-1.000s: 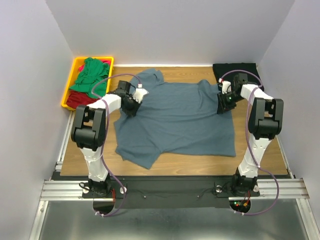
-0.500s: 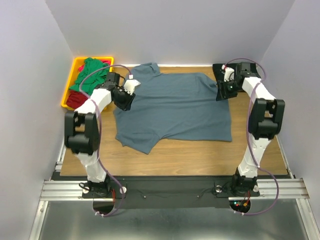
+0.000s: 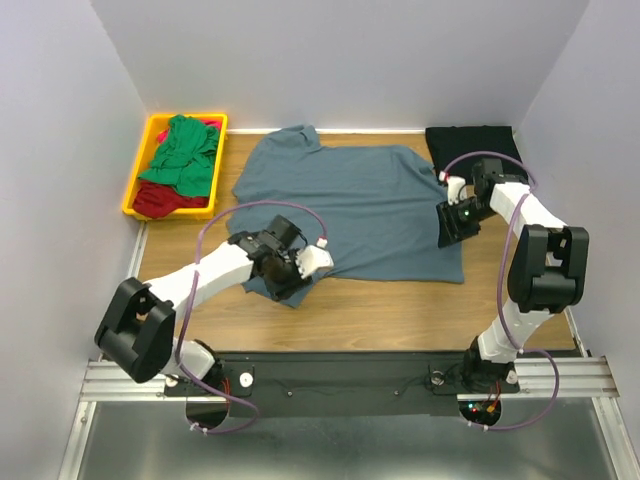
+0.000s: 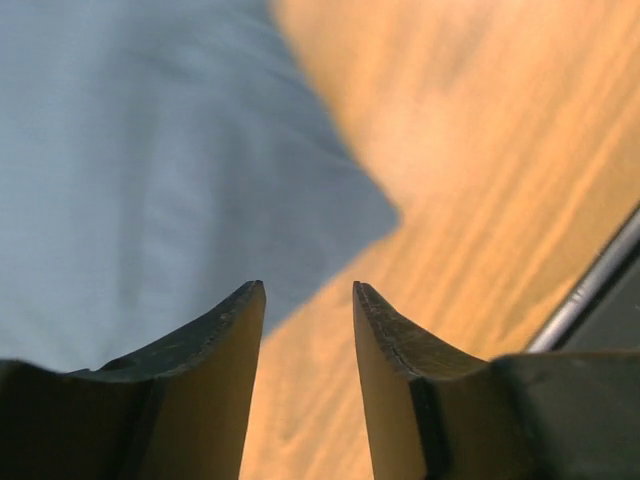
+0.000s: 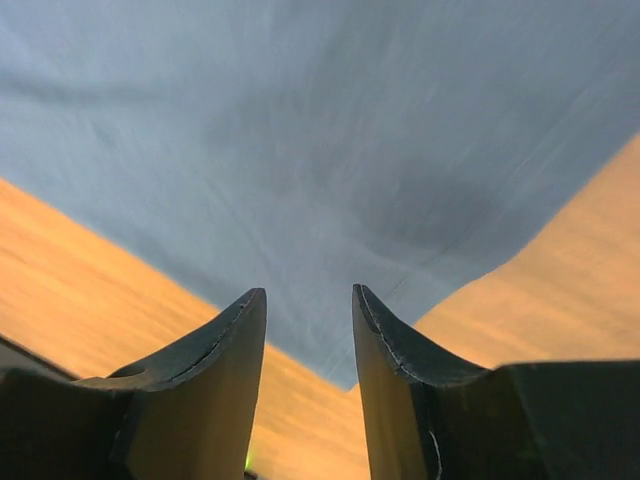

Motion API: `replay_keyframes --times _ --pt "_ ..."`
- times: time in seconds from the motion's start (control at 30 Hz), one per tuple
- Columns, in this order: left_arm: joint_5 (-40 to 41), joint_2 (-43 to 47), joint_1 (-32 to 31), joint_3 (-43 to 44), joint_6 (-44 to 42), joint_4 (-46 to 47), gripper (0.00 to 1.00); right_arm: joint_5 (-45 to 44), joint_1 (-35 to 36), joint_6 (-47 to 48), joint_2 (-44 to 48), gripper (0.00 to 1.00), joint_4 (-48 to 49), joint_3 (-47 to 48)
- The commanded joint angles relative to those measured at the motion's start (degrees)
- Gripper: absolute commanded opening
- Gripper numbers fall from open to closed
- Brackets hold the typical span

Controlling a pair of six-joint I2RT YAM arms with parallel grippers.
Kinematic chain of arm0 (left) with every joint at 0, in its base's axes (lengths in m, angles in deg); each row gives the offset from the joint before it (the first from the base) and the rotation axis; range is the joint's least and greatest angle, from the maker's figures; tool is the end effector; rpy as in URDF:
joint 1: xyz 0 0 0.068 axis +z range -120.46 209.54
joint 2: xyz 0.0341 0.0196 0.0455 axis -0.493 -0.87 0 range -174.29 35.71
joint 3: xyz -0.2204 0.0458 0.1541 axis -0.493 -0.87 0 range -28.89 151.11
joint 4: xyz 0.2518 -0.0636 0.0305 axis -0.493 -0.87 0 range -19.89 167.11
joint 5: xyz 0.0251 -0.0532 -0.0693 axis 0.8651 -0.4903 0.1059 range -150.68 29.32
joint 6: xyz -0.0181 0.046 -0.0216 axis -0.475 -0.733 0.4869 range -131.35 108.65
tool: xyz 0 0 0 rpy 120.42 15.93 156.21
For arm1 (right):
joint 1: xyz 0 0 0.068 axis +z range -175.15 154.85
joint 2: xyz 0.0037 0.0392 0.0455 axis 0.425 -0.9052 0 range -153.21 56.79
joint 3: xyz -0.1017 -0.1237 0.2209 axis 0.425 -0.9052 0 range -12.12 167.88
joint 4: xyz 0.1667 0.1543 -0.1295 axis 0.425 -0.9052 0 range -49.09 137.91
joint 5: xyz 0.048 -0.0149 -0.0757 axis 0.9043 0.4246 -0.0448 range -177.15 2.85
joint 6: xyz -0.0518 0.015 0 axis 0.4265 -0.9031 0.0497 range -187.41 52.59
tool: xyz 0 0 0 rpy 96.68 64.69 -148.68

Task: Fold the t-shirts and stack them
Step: Flatten the tshirt out

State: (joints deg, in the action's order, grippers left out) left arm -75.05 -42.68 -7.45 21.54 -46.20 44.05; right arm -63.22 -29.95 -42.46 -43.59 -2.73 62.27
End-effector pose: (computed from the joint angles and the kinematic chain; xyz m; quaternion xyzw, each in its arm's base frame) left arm 0.2056 -0.1659 0.2153 0.5889 0.7595 -0.1257 0.2460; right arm 0.3388 -0.0139 0.2162 -0.1938 0.9524 0.1697 0.1630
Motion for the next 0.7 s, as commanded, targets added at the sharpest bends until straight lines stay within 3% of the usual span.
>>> replay_keyframes --times 0.0,0.23,0.33,0.43,0.47,0.5,0.67 --pt "4.00 -1.84 -4.22 -1.74 3.91 -0.34 0.54 -2.91 0.14 3.61 2.29 0.45 -3.24 -2.40" --pt "4.27 -7.91 -8.79 -2.62 4.79 2.12 0.54 -5.64 0.14 5.02 1.86 0.44 -3.07 -6.98" --pt "4.09 -10.46 -9.85 -1.75 5.14 3.35 0.49 -6.17 0.14 4.85 0.45 0.44 -2.02 -7.59" --pt "3.74 -13.36 -10.82 0.27 5.23 3.27 0.21 -6.52 0.14 4.49 -0.87 0.44 -1.05 -7.94" --pt "2.08 -13.98 -11.08 1.15 5.06 1.78 0.05 -6.61 0.14 4.41 -1.22 0.43 -1.05 -8.03" --pt "0.94 -14.59 -11.78 3.42 5.06 0.81 0.00 -6.61 0.14 4.41 -1.66 0.43 -0.96 -8.12" --pt "-11.26 -16.17 -14.60 13.80 6.28 -6.66 0.00 -6.52 0.14 4.49 -1.66 0.42 -0.96 -8.38"
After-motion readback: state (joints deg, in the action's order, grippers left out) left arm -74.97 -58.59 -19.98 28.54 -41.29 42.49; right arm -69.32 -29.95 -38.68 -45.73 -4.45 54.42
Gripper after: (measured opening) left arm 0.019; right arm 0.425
